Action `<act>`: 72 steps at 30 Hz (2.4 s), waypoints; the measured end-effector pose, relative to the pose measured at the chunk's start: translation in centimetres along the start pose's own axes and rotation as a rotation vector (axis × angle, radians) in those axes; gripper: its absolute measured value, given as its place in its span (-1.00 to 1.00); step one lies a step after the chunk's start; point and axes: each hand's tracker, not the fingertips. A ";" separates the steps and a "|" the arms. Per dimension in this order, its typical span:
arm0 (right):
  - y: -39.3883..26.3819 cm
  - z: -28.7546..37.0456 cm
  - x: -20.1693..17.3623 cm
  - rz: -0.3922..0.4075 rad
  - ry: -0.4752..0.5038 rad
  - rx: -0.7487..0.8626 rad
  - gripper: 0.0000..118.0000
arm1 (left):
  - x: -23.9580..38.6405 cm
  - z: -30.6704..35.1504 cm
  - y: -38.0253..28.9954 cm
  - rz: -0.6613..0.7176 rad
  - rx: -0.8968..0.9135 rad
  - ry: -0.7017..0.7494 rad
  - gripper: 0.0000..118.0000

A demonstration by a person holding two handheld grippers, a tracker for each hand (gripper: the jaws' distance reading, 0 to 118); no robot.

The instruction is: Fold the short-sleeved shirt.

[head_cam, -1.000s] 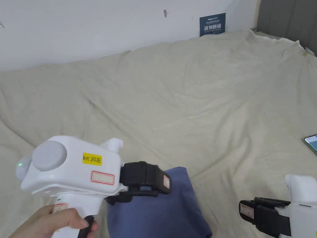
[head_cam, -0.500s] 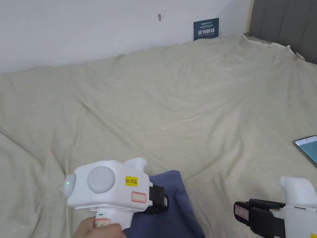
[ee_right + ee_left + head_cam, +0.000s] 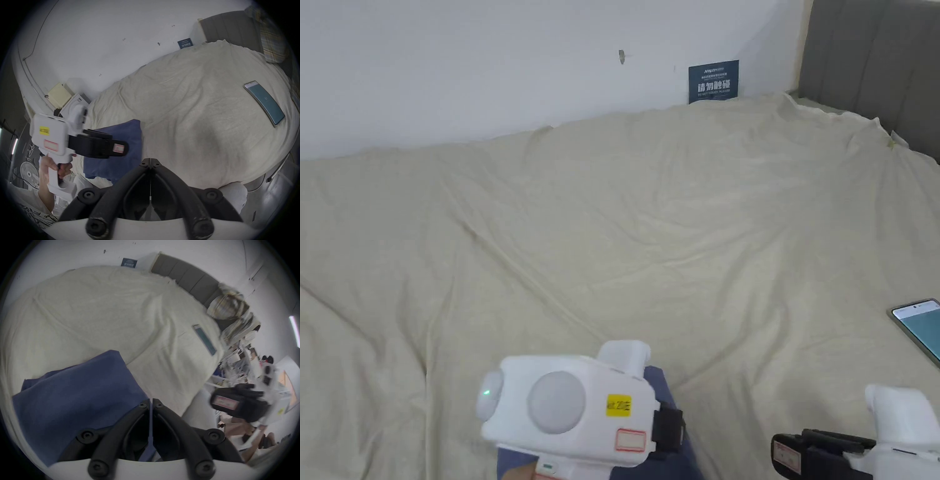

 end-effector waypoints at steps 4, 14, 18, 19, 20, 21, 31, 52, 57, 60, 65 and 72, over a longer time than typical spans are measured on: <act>0.2 -1.6 -2.2 0.089 0.043 -0.022 -1.00 | -2.2 6.9 -2.5 0.042 0.118 -0.038 -0.94; 0.4 -10.9 -12.5 0.270 0.037 0.026 -1.00 | -11.2 17.5 -12.5 0.335 0.310 0.110 -0.94; -1.4 -16.2 -12.8 0.304 -0.068 -0.033 -1.00 | -13.7 16.7 -14.1 0.397 0.346 0.039 -0.89; -2.1 -16.9 -12.2 0.277 -0.048 -0.032 -1.00 | -14.2 16.3 -14.1 0.423 0.351 0.008 -0.89; -2.4 -17.2 -11.8 0.256 -0.053 -0.046 -1.00 | -14.9 15.7 -14.1 0.439 0.351 -0.048 -0.84; -2.7 -16.9 -11.6 0.269 -0.057 -0.023 -1.00 | -15.2 15.1 -13.9 0.449 0.343 -0.083 -0.66; -2.5 -16.3 -10.6 0.267 -0.021 0.014 -1.00 | -17.4 6.5 -9.4 0.507 0.220 -0.216 0.82; 0.0 -11.5 -12.8 0.262 -0.026 0.157 -1.00 | -21.3 7.9 -9.0 0.529 0.193 -0.298 -0.41; -0.9 -11.2 -14.9 0.253 0.019 0.221 -1.00 | -25.4 15.1 -10.2 0.468 0.209 -0.108 -0.41; -0.9 -11.6 -16.6 0.263 0.049 0.200 -1.00 | -29.2 20.4 -11.1 0.480 0.225 0.037 -0.41; -2.2 -12.8 -18.7 0.314 0.030 0.192 -1.00 | -36.8 29.1 -12.6 0.537 0.262 0.306 -0.41; -2.1 -14.1 -20.6 0.306 0.040 0.146 -1.00 | -44.8 37.1 -14.3 0.591 0.221 0.639 -0.41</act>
